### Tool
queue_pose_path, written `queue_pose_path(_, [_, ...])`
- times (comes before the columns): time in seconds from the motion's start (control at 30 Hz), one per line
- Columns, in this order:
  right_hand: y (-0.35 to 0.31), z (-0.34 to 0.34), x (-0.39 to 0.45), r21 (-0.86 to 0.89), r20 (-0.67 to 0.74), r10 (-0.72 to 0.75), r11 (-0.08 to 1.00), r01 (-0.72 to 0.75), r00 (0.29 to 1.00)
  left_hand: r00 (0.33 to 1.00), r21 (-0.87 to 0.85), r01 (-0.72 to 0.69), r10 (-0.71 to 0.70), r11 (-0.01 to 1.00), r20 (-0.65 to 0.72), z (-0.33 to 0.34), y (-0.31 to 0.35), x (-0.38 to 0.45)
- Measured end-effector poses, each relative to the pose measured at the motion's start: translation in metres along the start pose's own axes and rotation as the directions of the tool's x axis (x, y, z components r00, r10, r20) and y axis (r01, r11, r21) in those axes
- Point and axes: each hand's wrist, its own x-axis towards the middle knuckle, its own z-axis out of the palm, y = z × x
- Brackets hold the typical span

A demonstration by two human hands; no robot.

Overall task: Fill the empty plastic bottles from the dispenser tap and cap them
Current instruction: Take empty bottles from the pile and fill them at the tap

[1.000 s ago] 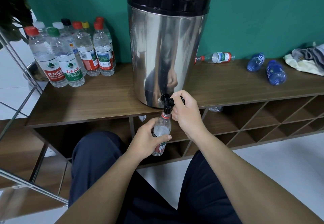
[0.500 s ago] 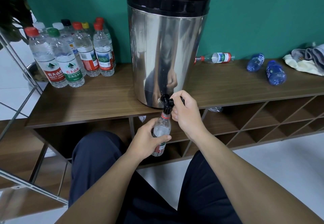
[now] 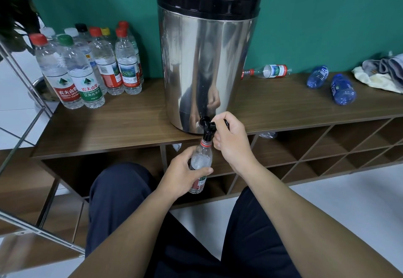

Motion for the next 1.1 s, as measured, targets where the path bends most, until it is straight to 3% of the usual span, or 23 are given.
queue_pose_path(1.1, [-0.0025, -0.0014, -0.0018, -0.015, 0.013, 0.000, 1.000, 0.001, 1.000, 1.000, -0.003, 0.026, -0.026, 1.000, 0.008, -0.0007, 0.0028, -0.0013])
